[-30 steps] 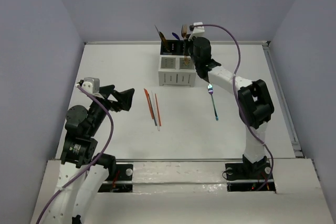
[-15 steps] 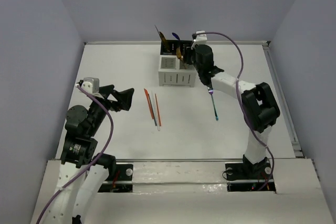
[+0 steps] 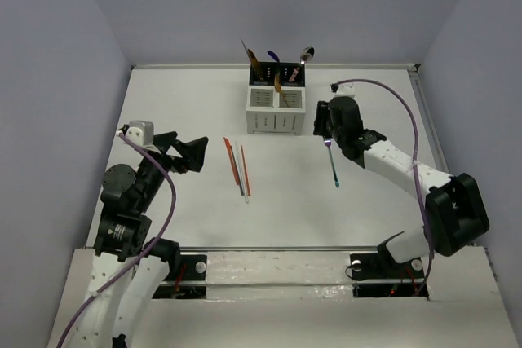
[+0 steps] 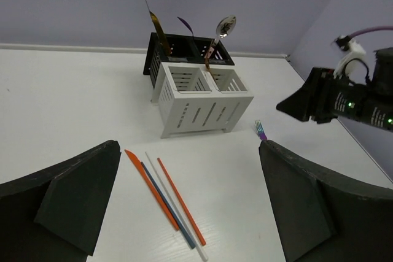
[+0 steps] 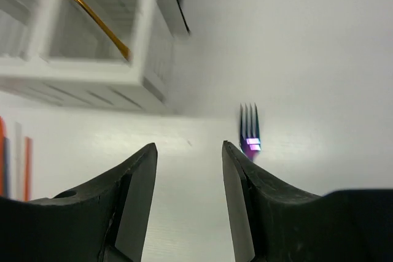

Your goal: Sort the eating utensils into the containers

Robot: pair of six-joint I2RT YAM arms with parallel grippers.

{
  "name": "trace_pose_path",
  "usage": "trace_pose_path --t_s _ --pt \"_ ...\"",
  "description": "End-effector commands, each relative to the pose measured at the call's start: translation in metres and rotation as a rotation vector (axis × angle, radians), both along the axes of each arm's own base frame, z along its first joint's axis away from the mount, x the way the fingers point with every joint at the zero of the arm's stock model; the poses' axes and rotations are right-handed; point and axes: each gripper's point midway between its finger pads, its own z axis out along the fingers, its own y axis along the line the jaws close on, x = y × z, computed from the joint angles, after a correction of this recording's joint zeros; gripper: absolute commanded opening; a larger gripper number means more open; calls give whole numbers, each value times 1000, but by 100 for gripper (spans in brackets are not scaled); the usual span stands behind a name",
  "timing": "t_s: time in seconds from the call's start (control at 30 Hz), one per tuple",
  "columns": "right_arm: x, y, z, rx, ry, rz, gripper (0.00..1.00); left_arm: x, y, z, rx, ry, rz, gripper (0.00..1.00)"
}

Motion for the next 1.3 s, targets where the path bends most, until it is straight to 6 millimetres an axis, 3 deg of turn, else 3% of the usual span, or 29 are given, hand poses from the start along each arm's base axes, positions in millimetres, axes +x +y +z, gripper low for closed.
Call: trace_pose_path --t_s 0.0,0.1,0.37,0.57,0.9,1.07,1.1,1.17,1.2,1.27 --pt "-48 -46 -89 -108 328 -113 53 -1 -1 8 -4 -40 -6 99" --pt "-53 -57 -105 -105 394 -122 53 -1 0 8 -4 -39 -4 99" --pt "-45 -52 -150 -142 537 -53 49 0 -1 5 -2 -31 -6 99" --pt "-34 -54 -160 -140 552 -64 40 0 -2 5 0 -31 -12 99" --pt "-24 -56 -169 -140 577 -74 5 -3 -2 8 -3 -43 -16 99" --pt "-19 -59 -139 -129 513 -88 0 -5 -2 10 -6 -50 -20 99" --pt "-17 -60 -116 -113 456 -93 0 -4 -2 10 -5 -48 -21 99" --pt "-17 -60 -90 -90 389 -93 0 -4 -3 9 -5 -47 -23 99" --pt "-15 -58 -58 -56 305 -80 0 -4 -3 9 -4 -45 -23 99" --pt "-18 -48 -25 2 216 -16 0 -3 -3 9 -3 -44 -21 99"
